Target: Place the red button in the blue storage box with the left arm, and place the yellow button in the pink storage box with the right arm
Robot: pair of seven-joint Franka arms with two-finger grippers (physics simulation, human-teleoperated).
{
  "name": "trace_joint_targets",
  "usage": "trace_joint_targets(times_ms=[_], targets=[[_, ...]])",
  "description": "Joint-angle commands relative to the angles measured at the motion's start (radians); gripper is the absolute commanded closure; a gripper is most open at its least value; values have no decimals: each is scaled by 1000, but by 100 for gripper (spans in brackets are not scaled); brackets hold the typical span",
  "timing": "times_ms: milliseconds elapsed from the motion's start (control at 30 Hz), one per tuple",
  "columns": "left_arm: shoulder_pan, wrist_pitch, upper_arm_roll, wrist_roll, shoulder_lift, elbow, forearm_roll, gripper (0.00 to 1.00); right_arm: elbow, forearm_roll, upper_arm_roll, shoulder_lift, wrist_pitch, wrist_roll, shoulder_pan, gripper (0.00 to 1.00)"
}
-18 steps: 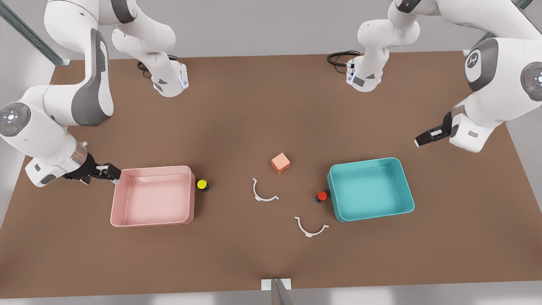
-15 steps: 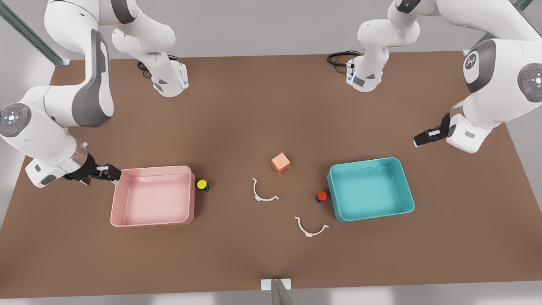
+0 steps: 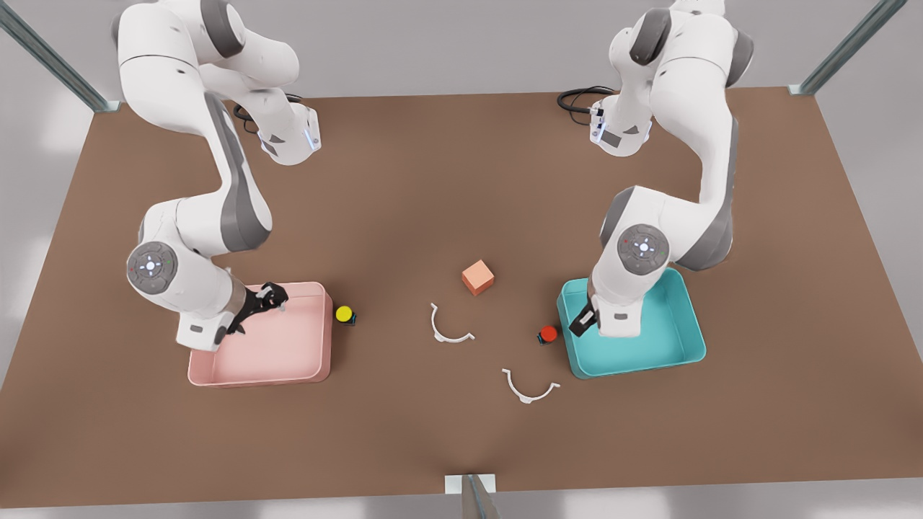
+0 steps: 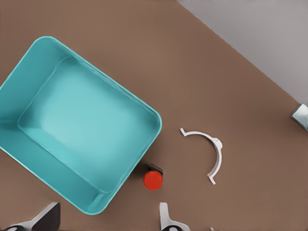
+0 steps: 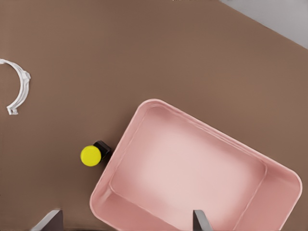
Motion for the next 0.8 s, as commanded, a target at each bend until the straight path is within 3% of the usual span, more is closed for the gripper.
trace_joint_targets(times_ms=[0,200,267,333,767], targets=[[-32,143,0,-1380,12,1,26,0,-26,2,56,-3,31,-1029,-23,0],[-93,217,-2,-1668,100,1,22,0,-122,-3,191,52,272,-1138,-7,0],[-89,257,0,-1673,132,-5,8,0,-104,-9,193,87,311,-1141,6,0],[-86,388,1,-1670,132,-110,13,0,-90,-7,190,130,295,-1161,1,0],[-50,490,6,-1596,167,-275,39,0,-158,-107,191,235,337,-1080,23,0]])
